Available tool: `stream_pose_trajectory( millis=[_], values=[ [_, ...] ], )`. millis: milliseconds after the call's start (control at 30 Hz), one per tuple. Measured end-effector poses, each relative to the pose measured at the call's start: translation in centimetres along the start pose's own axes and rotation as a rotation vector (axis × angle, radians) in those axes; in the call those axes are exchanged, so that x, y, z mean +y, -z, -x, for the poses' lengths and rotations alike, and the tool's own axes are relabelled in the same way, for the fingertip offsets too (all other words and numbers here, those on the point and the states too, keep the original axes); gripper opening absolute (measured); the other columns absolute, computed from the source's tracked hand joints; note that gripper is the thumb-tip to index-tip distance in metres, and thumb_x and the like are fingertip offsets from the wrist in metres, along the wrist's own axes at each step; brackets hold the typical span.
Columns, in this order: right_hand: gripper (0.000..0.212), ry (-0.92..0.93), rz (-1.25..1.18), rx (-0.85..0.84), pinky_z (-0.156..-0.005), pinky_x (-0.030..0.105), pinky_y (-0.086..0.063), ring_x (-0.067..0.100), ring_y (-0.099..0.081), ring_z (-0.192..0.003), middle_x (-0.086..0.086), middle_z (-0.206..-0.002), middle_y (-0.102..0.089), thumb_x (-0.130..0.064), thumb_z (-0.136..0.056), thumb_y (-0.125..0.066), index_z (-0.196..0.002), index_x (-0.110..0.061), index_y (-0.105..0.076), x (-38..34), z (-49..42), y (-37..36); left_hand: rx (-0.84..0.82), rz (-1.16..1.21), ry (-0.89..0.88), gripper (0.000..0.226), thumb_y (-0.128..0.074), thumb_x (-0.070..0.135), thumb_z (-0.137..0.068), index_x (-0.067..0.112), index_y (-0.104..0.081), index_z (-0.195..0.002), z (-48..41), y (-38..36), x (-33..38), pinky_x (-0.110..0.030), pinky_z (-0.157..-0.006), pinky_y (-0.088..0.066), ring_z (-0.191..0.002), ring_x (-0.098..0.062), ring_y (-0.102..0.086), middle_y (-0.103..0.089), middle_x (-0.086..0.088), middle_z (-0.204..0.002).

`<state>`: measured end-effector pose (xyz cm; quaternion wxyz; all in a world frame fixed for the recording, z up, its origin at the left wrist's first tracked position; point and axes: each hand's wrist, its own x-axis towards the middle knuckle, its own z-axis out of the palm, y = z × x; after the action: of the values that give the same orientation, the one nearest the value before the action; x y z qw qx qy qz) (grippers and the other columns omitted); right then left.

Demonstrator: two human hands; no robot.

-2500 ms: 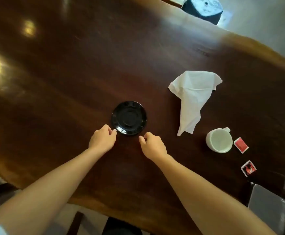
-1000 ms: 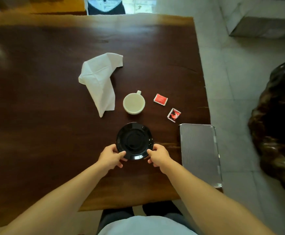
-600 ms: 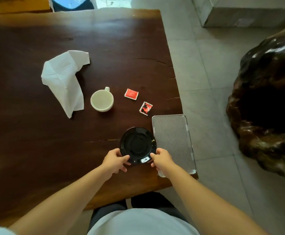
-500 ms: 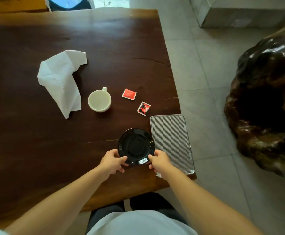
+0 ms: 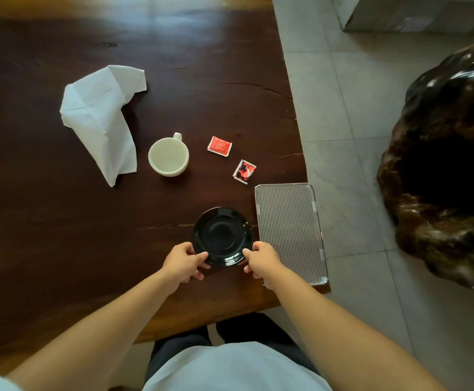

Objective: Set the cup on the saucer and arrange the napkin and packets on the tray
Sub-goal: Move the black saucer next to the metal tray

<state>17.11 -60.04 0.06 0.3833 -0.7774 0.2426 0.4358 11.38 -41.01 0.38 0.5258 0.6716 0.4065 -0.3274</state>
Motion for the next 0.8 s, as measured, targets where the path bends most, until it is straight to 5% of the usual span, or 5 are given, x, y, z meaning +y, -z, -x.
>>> stream_pose_trajectory(
  millis=[233,467,700,800],
  values=[
    [0.012,-0.05,-0.008,-0.001,-0.041,0.02,-0.037,0.011,-0.054,-0.056,0.01,-0.087,-0.059,-0.021,-0.102,-0.052,-0.093,-0.014,-0.05,0.9,-0.8,-0.3,-0.017,-0.001,0.041,0.021,-0.066,0.023,-0.095,0.011,-0.055,-0.083,-0.8,-0.6,-0.5,-0.023,-0.04,-0.034,-0.058,-0.021,-0.069,-0.079,-0.007,-0.085],
    [0.026,-0.09,-0.088,0.022,-0.046,0.02,-0.041,0.012,-0.061,-0.066,0.01,-0.101,-0.063,-0.019,-0.101,-0.053,-0.125,-0.01,-0.051,1.7,-1.3,0.1,-0.017,-0.009,0.045,0.019,-0.065,0.024,-0.096,0.008,-0.058,-0.09,-1.3,-2.1,-1.1,-0.024,-0.039,-0.036,-0.058,-0.022,-0.069,-0.079,-0.006,-0.085],
    [0.017,-0.228,-0.31,0.012,-0.049,0.022,-0.05,0.015,-0.07,-0.068,0.012,-0.116,-0.066,-0.004,-0.099,-0.05,-0.116,-0.004,-0.054,1.7,-1.7,0.2,0.016,-0.033,0.025,0.014,-0.064,0.025,-0.097,0.011,-0.059,-0.097,-1.7,-3.1,-1.2,-0.024,-0.041,-0.04,-0.061,-0.022,-0.07,-0.078,-0.006,-0.087],
    [0.021,-0.262,-0.383,-0.024,-0.061,0.025,-0.057,0.017,-0.071,-0.07,0.013,-0.117,-0.06,0.0,-0.098,-0.05,-0.119,0.0,-0.053,1.5,-1.4,0.2,0.02,-0.037,0.035,0.012,-0.063,0.023,-0.097,0.011,-0.06,-0.099,-2.0,-3.3,-1.5,-0.024,-0.041,-0.04,-0.062,-0.022,-0.069,-0.077,-0.006,-0.088]
  ],
)
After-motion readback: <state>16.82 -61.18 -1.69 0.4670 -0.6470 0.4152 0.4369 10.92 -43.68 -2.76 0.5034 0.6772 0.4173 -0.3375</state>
